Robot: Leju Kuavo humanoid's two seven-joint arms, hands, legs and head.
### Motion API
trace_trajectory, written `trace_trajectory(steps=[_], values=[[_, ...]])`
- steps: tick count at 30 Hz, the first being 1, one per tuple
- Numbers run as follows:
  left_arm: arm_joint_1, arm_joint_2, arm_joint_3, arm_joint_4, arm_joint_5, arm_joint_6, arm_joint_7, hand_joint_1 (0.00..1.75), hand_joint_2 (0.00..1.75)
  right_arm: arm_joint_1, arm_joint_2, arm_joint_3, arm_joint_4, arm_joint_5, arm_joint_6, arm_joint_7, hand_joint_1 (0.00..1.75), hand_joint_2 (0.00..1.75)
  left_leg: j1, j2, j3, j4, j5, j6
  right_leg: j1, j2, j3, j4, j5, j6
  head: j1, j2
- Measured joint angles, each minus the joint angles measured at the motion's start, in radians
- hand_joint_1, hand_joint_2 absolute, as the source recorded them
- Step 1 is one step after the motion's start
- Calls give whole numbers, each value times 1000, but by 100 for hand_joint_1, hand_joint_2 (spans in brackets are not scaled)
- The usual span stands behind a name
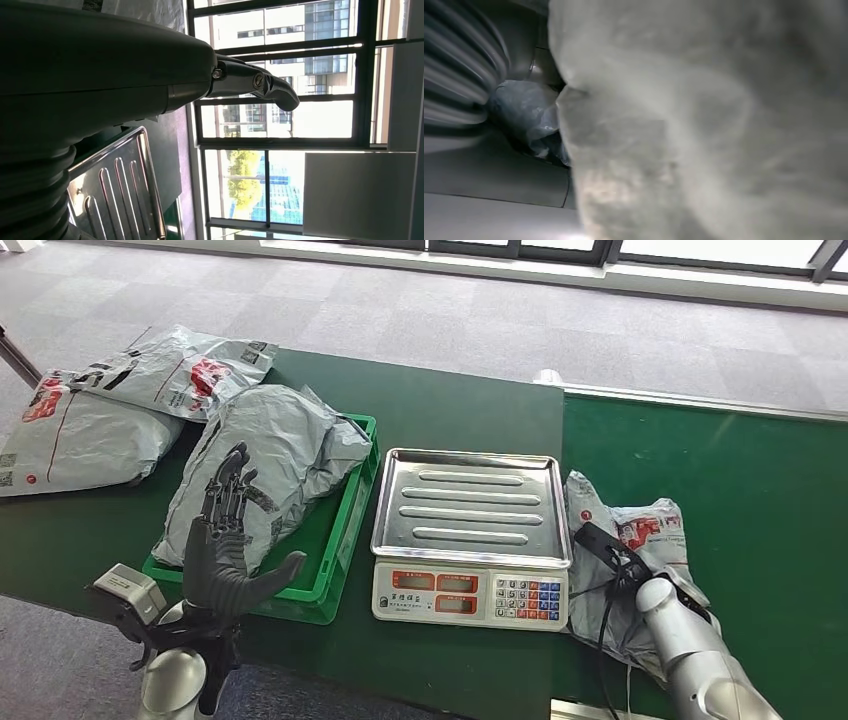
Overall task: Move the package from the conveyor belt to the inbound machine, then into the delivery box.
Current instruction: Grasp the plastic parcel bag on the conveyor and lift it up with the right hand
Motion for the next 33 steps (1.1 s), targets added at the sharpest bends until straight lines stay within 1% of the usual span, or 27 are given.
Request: trace_trajectory(steps=[13, 15, 19, 23, 29, 31, 33], values=[[2, 0, 0, -1, -9, 7, -2, 0, 175, -5, -2, 7, 6, -4, 7, -29, 175, 175, 0, -1, -2, 0, 0, 0, 0, -1, -1, 0, 0, 0, 0, 0], [9, 0, 0, -4, -12, 12, -7, 0, 175, 0, -2, 8, -5, -11, -17, -30, 175, 175, 0, -1, -2, 0, 0, 0, 0, -1, -1, 0, 0, 0, 0, 0], [46, 0, 0, -30, -15, 27, -18, 0, 175, 24, 2, 8, -66, -37, -96, -13, 175, 175, 0, -2, -6, 0, 0, 0, 0, -2, -4, 0, 0, 0, 0, 0], [65, 0, 0, -48, -15, 28, -20, 0, 175, 38, 5, 8, -113, -45, -103, -2, 175, 175, 0, -2, -8, 0, 1, 0, -1, -3, -6, 0, 0, 0, 0, 0], [72, 0, 1, -59, -15, 29, -21, 0, 175, 51, 6, 8, -146, -49, -116, -3, 175, 175, 0, -3, -9, 0, 0, 0, -1, -3, -7, 0, 0, 0, 0, 0], [75, 0, 1, -63, -17, 31, -21, 0, 175, 55, 6, 8, -159, -68, -164, -18, 175, 175, 0, -3, -10, 0, 1, 0, -1, -3, -8, 0, 0, 0, 0, 0], [85, 0, 1, -72, -22, 39, -23, 0, 175, 62, 8, 8, -198, -115, -250, -45, 175, 175, 0, -3, -11, 0, 1, 0, -1, -3, -9, 0, 0, 0, 0, 0]])
